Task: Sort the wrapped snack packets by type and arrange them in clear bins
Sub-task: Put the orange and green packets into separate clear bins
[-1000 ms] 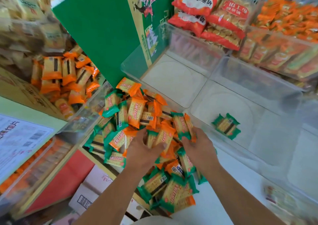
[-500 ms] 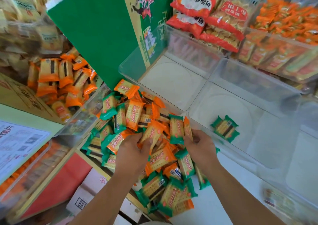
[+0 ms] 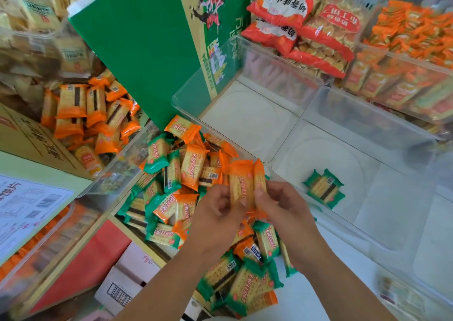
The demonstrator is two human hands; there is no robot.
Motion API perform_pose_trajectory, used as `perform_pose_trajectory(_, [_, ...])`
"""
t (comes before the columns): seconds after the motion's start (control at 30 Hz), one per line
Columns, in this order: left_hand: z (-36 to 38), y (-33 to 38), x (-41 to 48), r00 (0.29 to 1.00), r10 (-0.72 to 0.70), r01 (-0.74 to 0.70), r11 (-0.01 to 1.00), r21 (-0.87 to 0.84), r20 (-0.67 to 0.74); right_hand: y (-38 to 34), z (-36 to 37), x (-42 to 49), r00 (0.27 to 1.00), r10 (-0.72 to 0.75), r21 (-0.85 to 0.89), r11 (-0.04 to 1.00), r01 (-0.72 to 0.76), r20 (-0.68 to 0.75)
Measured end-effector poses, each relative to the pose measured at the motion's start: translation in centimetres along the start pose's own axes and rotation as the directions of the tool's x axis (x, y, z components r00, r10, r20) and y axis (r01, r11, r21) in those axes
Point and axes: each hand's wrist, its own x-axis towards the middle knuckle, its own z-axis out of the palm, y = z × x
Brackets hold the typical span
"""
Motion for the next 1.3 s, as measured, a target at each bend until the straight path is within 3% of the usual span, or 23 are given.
perform_pose_trajectory(0.1, [-0.1, -0.1, 0.1, 0.997, 0.004, 0.000, 0.998, -0.057, 0.082, -0.7, -0.2, 0.3, 1.000, 0.015, 0.061, 0.998, -0.014, -0.016])
perform_pose_trajectory(0.27, [-0.7, 0.5, 0.8, 0.980, 0.070, -0.066, 0.997, -0.027, 0.189, -2.2, -1.0, 1.2, 0.993, 0.013, 0.006, 1.000, -0.014, 0.121])
perform_pose_trajectory(0.4, [-1.2, 1.0, 2.0, 0.960, 0.029, -0.055, 0.995, 0.086, 0.277, -4.3, -0.8, 2.8, 0.978, 0.012, -0.067, 0.998, 0.002, 0.209])
perform_pose_trajectory(0.47, [-1.3, 1.7, 2.4, 0.977, 0.007, -0.031, 0.994, 0.109, 0.215, -5.7, -0.3, 3.9, 0.980, -0.045, -0.127, 0.989, 0.070, 0.193])
perform_pose_trajectory(0.6, [-0.6, 2.9, 3.4, 0.987, 0.122, -0.133, 0.985, 0.110, 0.100, -8.0, 1.5, 6.7, 0.960, -0.079, -0.280, 0.947, 0.157, 0.270])
perform_pose_trajectory(0.7, [-0.7, 2.7, 3.8, 0.992, 0.118, -0.120, 0.992, 0.045, 0.040, -9.0, 2.3, 9.4, 0.979, -0.151, -0.340, 0.921, 0.190, 0.138])
perform_pose_trajectory(0.77, [-2.4, 1.9, 3.9, 0.971, 0.195, -0.171, 0.971, 0.167, -0.136, -9.4, 2.1, 12.0, 0.970, -0.235, -0.490, 0.841, 0.231, 0.054])
perform_pose_trajectory(0.87, [-6.3, -0.2, 4.3, 0.855, 0.328, -0.107, 0.870, 0.481, -0.403, -9.2, 1.9, 15.5, 0.973, -0.215, -0.794, 0.574, 0.198, 0.086])
perform_pose_trajectory(0.9, [-7.4, -0.9, 4.6, 0.836, 0.322, -0.046, 0.848, 0.527, -0.445, -8.9, 2.0, 16.4, 0.981, -0.166, -0.864, 0.474, 0.167, 0.099])
perform_pose_trajectory(0.97, [-9.0, -2.0, 5.3, 0.869, 0.241, 0.062, 0.814, 0.578, -0.433, -8.5, 2.8, 17.6, 0.989, -0.056, -0.928, 0.342, 0.147, 0.136])
perform_pose_trajectory(1.07, [-9.9, -2.8, 6.1, 0.910, 0.186, 0.076, 0.803, 0.591, -0.371, -8.5, 3.9, 17.9, 0.989, 0.020, -0.939, 0.316, 0.134, 0.148])
perform_pose_trajectory(1.13, [-10.2, -3.0, 6.4, 0.908, 0.181, 0.072, 0.822, 0.565, -0.378, -8.2, 4.6, 16.9, 0.969, -0.185, -0.926, 0.311, 0.213, 0.160])
perform_pose_trajectory(1.2, [-10.4, -3.2, 6.7, 0.911, 0.166, 0.066, 0.844, 0.532, -0.377, -8.0, 6.3, 14.6, 0.853, -0.455, -0.848, 0.319, 0.424, 0.255])
perform_pose_trajectory(1.23, [-10.5, -3.3, 6.6, 0.908, 0.179, 0.046, 0.856, 0.515, -0.378, -7.9, 7.5, 13.4, 0.801, -0.493, -0.790, 0.313, 0.527, 0.339])
perform_pose_trajectory(1.3, [-10.5, -3.9, 5.6, 0.858, 0.312, -0.059, 0.849, 0.525, -0.408, -7.2, 10.2, 11.0, 0.739, -0.402, -0.714, 0.245, 0.656, 0.541])
